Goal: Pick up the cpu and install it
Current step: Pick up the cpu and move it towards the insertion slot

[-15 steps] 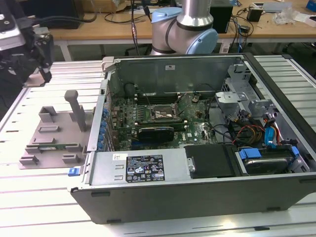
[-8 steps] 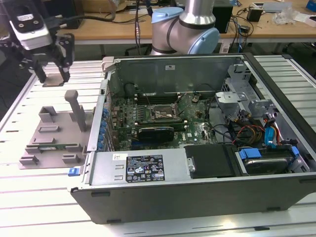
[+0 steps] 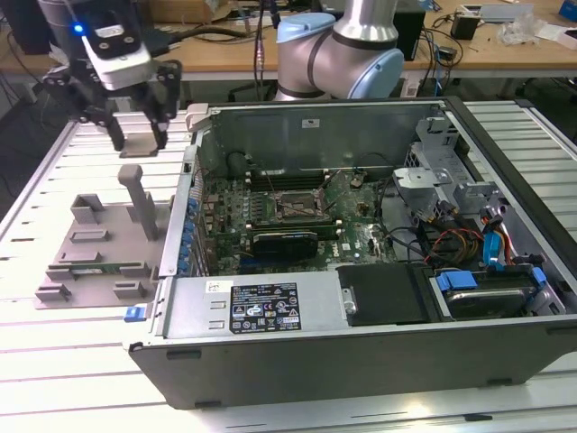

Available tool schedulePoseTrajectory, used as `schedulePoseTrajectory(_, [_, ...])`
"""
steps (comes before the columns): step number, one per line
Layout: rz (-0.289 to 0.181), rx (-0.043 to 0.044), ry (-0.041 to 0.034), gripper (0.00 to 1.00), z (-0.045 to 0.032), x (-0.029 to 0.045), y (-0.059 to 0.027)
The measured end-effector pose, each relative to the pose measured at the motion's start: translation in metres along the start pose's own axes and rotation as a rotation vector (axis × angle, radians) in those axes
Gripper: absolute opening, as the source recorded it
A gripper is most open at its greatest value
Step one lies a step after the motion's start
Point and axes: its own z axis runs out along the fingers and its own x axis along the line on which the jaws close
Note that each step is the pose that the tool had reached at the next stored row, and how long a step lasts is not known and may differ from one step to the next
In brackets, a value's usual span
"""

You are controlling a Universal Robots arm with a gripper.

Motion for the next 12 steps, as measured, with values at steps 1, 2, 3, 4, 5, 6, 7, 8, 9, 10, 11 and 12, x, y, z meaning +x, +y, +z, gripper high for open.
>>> schedulePoseTrajectory(1, [0.000,-0.0001,0.0002,0.54,0.0001,-0.0062,-0.0003])
schedulePoseTrajectory(2, [0.000,-0.0002,0.0006,0.54,0.0002,-0.0147,-0.0007])
schedulePoseTrajectory(3, [0.000,0.0000,0.0011,0.54,0.0002,-0.0227,-0.0011])
schedulePoseTrajectory(4, [0.000,0.0000,0.0017,0.54,0.0003,-0.0315,-0.0016])
schedulePoseTrajectory(5, [0.000,-0.0001,0.0019,0.54,0.0004,-0.0367,-0.0018])
schedulePoseTrajectory(6, [0.000,-0.0002,0.0022,0.54,0.0005,-0.0413,-0.0021])
schedulePoseTrajectory(7, [0.000,0.0000,0.0028,0.54,0.0005,-0.0484,-0.0026])
schedulePoseTrajectory(8, [0.000,-0.0001,0.0033,0.54,0.0005,-0.0568,-0.0031])
schedulePoseTrajectory(9, [0.000,-0.0001,0.0037,0.54,0.0005,-0.0617,-0.0035])
schedulePoseTrajectory(10, [0.000,0.0000,0.0040,0.54,0.0006,-0.0679,-0.0039])
schedulePoseTrajectory(11, [0.000,-0.0001,0.0045,0.54,0.0007,-0.0755,-0.0044])
schedulePoseTrajectory(12, [0.000,-0.0001,0.0047,0.54,0.0007,-0.0796,-0.0047])
